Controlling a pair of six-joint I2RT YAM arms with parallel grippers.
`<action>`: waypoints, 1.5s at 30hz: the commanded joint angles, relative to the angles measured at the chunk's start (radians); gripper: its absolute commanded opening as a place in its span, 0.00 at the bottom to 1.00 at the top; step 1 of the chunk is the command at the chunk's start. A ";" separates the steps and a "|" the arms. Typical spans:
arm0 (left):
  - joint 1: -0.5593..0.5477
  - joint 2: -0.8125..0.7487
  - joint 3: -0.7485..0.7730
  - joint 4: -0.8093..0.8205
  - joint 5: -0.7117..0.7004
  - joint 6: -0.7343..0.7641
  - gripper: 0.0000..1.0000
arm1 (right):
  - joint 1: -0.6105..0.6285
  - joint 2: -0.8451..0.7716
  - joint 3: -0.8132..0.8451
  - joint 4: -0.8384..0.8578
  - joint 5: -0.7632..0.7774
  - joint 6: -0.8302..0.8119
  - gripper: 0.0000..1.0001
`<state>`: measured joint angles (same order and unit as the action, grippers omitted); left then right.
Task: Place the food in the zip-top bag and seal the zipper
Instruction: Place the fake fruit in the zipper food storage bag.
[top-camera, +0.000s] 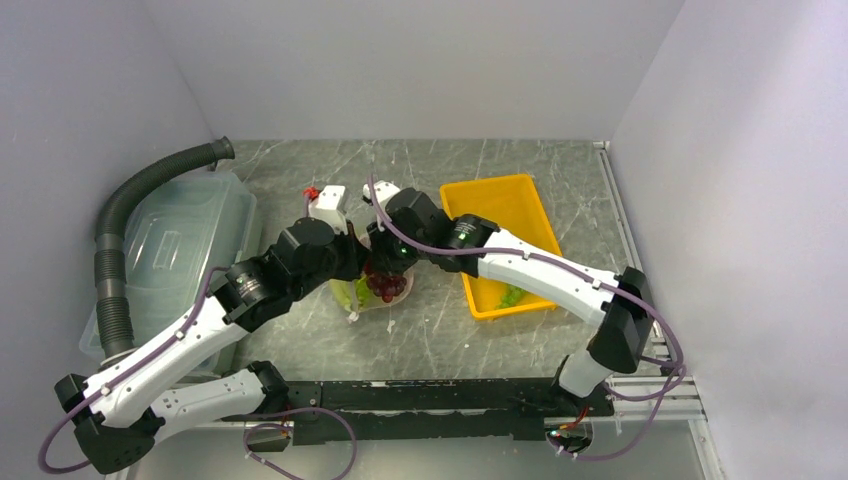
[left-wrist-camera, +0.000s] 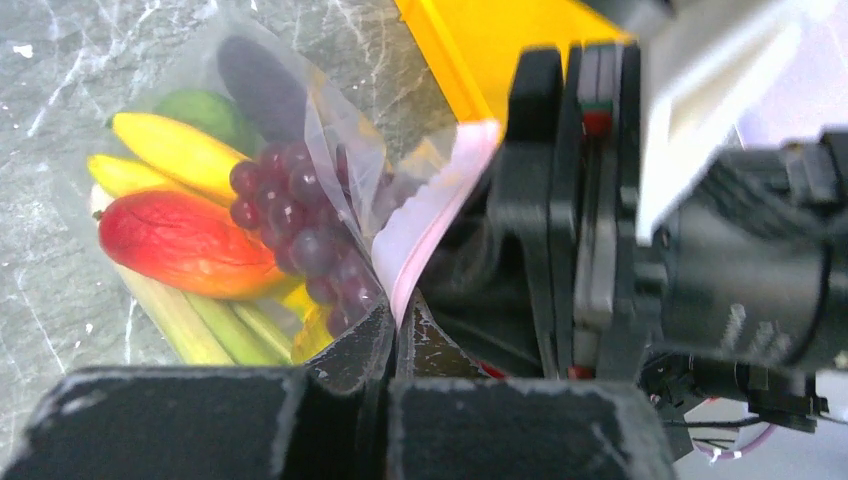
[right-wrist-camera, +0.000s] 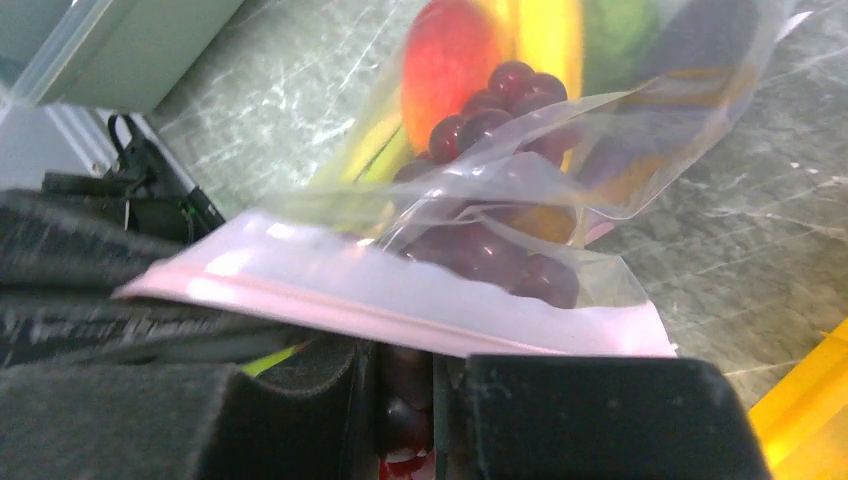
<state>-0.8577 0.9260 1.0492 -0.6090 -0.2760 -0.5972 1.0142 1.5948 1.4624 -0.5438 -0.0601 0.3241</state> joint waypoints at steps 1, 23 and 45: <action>-0.007 -0.021 0.041 0.048 0.090 0.021 0.00 | -0.047 -0.001 0.038 0.143 0.096 0.046 0.00; -0.006 -0.012 0.107 -0.009 0.136 0.038 0.00 | -0.111 0.053 0.033 0.192 0.282 0.095 0.55; -0.007 0.018 0.101 -0.007 0.017 -0.023 0.00 | -0.111 -0.224 -0.160 0.195 0.019 0.071 0.57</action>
<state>-0.8589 0.9470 1.1000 -0.6647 -0.2371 -0.5995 0.9077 1.4563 1.3579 -0.3870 0.0109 0.3962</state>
